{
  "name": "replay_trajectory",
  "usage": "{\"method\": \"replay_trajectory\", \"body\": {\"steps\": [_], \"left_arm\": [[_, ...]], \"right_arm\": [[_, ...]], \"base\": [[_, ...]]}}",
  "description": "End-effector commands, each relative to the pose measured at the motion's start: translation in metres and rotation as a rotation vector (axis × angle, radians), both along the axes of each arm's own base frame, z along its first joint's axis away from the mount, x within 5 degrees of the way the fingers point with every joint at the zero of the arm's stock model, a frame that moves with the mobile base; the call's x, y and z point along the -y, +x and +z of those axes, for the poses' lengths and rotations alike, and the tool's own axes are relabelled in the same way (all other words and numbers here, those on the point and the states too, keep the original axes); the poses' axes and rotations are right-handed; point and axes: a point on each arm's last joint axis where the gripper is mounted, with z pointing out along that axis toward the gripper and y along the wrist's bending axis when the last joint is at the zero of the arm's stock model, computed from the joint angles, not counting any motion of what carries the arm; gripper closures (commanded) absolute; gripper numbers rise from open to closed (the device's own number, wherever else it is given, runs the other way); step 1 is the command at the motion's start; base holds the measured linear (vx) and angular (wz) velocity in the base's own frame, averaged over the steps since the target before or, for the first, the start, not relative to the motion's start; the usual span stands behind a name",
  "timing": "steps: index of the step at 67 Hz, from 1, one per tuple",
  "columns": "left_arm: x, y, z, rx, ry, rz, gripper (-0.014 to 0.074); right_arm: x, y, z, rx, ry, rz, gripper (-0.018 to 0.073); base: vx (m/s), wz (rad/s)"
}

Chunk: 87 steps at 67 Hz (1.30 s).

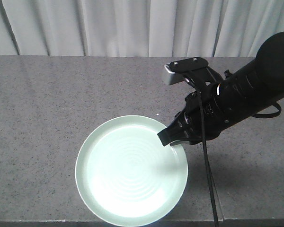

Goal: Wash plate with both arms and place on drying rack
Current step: 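Hold the plate raised in the right gripper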

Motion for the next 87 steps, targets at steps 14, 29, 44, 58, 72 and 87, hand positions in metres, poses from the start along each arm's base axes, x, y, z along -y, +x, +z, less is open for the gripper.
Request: {"method": "replay_trajectory", "body": {"steps": [14,29,44,58,72,87], "left_arm": [[0.0003,-0.0033,0.0151,0.114,-0.005,-0.005,0.0603],[0.0003,-0.0033,0.0151,0.114,-0.005,-0.005,0.0603],[0.0003,-0.0033,0.0151,0.114,-0.005,-0.005,0.0603],[0.0003,-0.0033,0.0151,0.114,-0.005,-0.005,0.0603],[0.0003,-0.0033,0.0151,0.114,-0.005,-0.005,0.0603],[0.0003,-0.0033,0.0151,0.114,-0.005,-0.005,0.0603]], "right_arm": [[0.0017,-0.0054,0.0198,0.064,0.045,0.003,0.0561],[0.0017,-0.0054,0.0198,0.064,0.045,0.003,0.0561],[0.0017,-0.0054,0.0198,0.064,0.045,0.003,0.0561],[0.0017,-0.0054,0.0198,0.064,0.045,0.003,0.0561],[0.0017,-0.0054,0.0198,0.064,0.045,0.003,0.0561],[0.0016,-0.0052,0.0199,0.066,0.046,0.002,0.0561]], "base": [[0.00,0.00],[0.00,0.00],[0.00,0.00],[0.00,0.00],[0.00,0.00],[0.00,0.00]]}}
